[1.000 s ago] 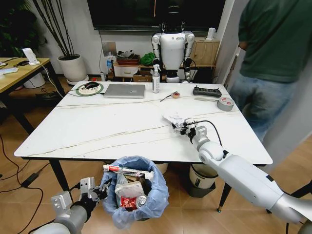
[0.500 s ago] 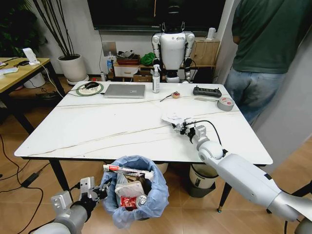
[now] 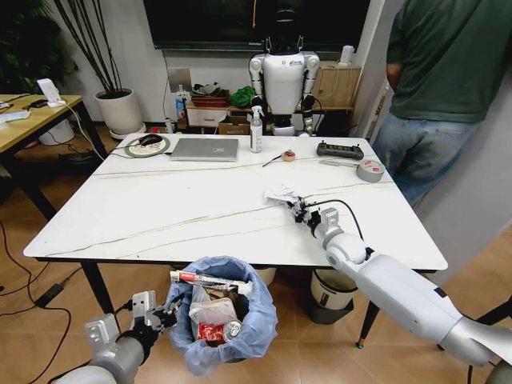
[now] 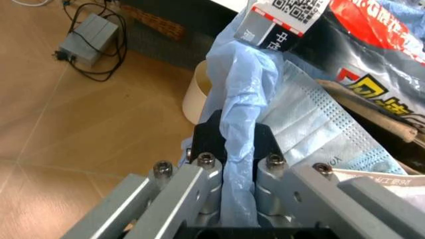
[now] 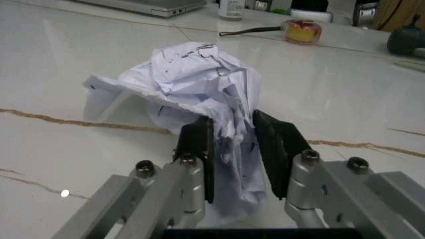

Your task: Pick up the trash bin and place the trash from the table into it.

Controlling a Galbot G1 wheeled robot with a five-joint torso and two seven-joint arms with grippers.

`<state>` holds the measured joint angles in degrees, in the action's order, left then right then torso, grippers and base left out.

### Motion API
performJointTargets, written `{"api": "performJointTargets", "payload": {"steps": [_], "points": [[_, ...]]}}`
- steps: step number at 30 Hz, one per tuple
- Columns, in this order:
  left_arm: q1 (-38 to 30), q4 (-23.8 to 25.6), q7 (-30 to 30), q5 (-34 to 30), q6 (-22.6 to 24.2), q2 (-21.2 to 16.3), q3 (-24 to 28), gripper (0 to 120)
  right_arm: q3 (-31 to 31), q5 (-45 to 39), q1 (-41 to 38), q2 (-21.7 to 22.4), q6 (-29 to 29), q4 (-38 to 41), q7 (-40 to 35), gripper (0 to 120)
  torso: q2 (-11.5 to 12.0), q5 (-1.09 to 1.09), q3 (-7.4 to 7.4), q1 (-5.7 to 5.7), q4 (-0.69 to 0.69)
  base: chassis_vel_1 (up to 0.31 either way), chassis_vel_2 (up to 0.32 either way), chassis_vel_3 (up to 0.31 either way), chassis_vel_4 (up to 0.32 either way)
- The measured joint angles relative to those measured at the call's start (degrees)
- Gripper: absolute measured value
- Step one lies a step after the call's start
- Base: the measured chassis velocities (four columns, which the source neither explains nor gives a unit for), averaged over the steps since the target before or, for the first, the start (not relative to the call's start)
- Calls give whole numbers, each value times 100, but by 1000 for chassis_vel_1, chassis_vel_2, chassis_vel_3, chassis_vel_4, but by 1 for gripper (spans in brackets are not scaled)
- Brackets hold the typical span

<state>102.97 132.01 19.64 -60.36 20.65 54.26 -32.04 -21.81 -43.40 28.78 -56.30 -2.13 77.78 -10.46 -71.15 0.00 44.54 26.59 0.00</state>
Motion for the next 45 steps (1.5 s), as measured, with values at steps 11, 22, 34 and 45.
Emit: {"api": "performJointTargets", "payload": {"steps": [11, 22, 34, 45], "points": [[-37, -9, -1, 3, -1, -6, 70, 2, 63, -328, 117, 239, 259, 635, 106, 0, 0, 1, 0, 0, 0, 0, 0, 0, 0], [-32, 109, -4, -103, 3, -108, 30, 2, 25, -819, 664, 1343, 728, 3309, 619, 0, -2, -1, -1, -1, -1, 0, 0, 0, 0], [89, 175, -4, -102, 33, -25, -81, 2, -915, -371, 944, 1724, 1056, 4312, 1428, 0, -2, -1, 0, -1, 1, 0, 0, 0, 0], [81, 215, -5, -93, 42, 57, -85, 2, -1381, 109, 943, 1611, 1067, 4188, 1652, 0, -1, -1, 0, 0, 0, 0, 0, 0, 0]]}}
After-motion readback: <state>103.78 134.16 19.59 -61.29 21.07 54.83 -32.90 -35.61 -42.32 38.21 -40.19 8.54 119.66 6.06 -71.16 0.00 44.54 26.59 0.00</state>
